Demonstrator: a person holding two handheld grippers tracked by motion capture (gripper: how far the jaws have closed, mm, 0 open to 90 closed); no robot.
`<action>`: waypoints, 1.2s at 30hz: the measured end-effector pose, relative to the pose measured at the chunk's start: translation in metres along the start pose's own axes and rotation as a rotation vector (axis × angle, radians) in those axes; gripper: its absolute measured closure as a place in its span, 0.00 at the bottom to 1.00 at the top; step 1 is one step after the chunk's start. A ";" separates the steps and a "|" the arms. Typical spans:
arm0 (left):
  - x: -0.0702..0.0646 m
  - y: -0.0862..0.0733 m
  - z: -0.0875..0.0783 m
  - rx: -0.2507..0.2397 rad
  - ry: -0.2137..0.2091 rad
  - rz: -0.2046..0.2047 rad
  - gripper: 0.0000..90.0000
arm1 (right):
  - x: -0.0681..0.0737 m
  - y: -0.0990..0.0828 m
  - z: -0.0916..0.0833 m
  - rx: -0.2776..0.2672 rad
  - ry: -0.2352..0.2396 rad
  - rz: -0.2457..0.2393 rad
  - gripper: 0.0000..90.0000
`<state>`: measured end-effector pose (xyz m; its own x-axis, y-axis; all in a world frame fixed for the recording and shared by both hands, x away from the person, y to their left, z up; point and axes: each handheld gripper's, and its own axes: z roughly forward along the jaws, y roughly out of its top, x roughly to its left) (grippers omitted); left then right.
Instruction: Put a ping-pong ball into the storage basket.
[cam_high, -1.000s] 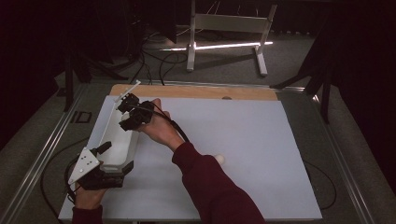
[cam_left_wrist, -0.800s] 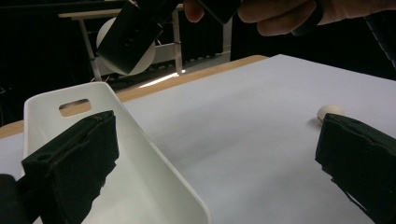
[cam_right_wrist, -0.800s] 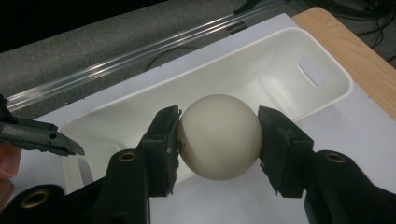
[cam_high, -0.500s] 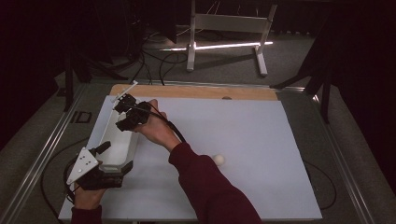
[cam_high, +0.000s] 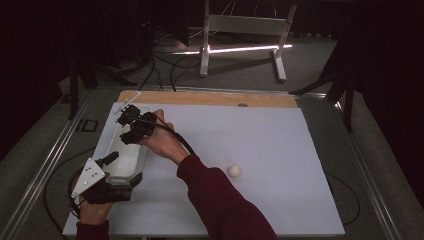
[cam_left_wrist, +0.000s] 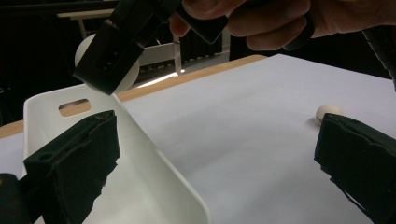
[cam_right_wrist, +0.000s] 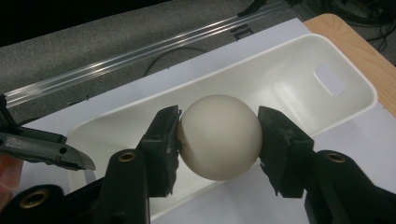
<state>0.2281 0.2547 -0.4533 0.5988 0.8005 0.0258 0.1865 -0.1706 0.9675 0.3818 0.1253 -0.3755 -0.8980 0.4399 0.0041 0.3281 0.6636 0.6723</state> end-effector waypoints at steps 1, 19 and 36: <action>0.000 0.000 0.000 -0.001 0.000 0.001 0.01 | 0.001 0.000 0.001 -0.001 0.002 0.000 0.55; 0.001 0.000 -0.001 -0.005 0.011 -0.005 0.01 | 0.003 0.000 0.002 0.006 0.052 0.006 0.21; 0.001 -0.001 0.001 0.009 0.018 -0.001 0.01 | -0.003 -0.010 -0.016 -0.010 0.014 0.016 0.10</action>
<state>0.2291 0.2546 -0.4548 0.5845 0.8109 0.0293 0.1942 -0.1748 0.9653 0.3765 0.1078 -0.3707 -0.8968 0.4418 0.0248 0.3394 0.6508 0.6792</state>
